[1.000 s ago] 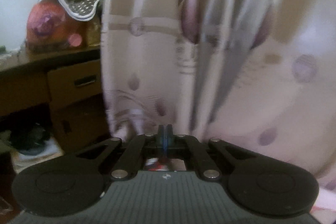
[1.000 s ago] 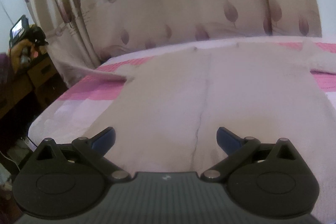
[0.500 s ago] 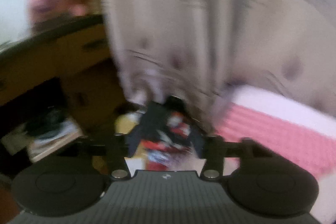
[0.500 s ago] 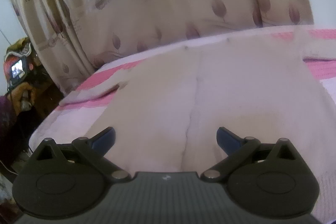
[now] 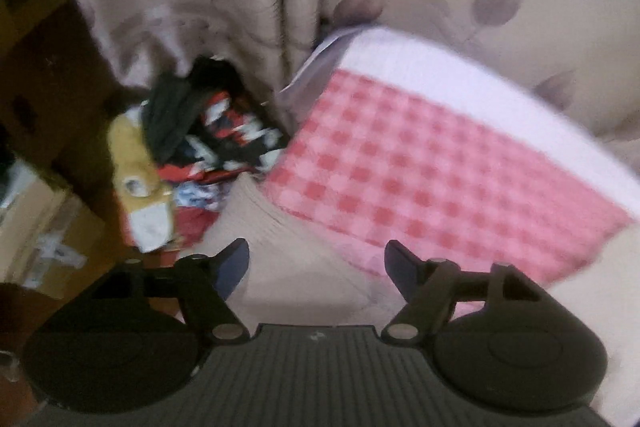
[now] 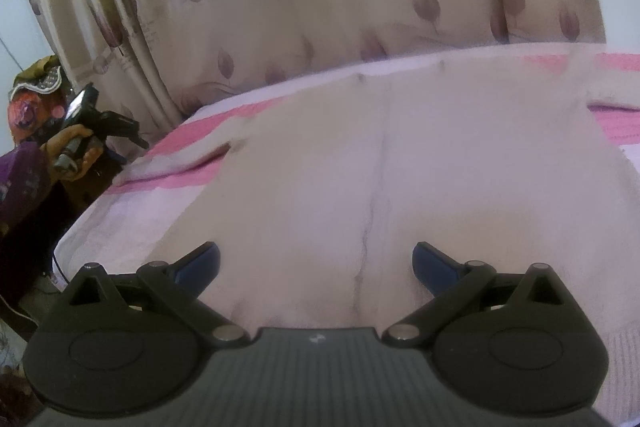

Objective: Fold small clothes

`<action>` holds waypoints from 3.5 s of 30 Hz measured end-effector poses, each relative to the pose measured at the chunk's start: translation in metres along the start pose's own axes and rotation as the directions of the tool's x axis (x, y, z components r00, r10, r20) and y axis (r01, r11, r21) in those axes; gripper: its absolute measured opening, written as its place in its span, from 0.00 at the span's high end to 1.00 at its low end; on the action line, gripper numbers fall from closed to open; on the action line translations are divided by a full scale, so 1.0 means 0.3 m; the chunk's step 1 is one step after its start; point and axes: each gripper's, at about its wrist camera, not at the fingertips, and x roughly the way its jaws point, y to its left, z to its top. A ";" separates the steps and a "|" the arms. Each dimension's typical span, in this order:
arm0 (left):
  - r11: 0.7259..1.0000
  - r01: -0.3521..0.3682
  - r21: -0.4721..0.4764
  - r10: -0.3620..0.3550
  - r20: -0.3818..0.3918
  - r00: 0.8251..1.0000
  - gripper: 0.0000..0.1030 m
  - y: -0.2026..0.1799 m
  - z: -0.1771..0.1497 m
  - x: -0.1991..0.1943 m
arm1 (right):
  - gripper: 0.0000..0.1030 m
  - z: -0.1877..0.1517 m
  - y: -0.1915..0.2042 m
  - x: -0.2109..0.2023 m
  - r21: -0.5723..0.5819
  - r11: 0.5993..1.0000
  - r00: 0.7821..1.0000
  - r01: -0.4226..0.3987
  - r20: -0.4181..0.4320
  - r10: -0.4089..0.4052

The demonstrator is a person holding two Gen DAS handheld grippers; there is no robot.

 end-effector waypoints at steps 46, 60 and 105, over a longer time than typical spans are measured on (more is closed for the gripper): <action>0.942 0.331 -0.060 -0.248 0.541 0.804 0.00 -0.202 -0.764 -0.565 | 0.00 0.041 -0.244 -0.243 0.084 0.989 0.963 0.119 0.234 -0.135; 0.950 0.294 0.105 -0.308 0.468 0.828 0.01 -0.620 -0.793 -0.303 | 0.00 0.100 -1.034 -0.436 0.544 0.812 0.875 0.214 0.262 -0.407; 0.979 0.202 -0.032 -0.174 0.397 0.901 0.00 -0.625 -0.769 -0.245 | 0.91 0.558 -1.565 -0.414 0.675 0.735 0.815 -0.059 0.458 -0.355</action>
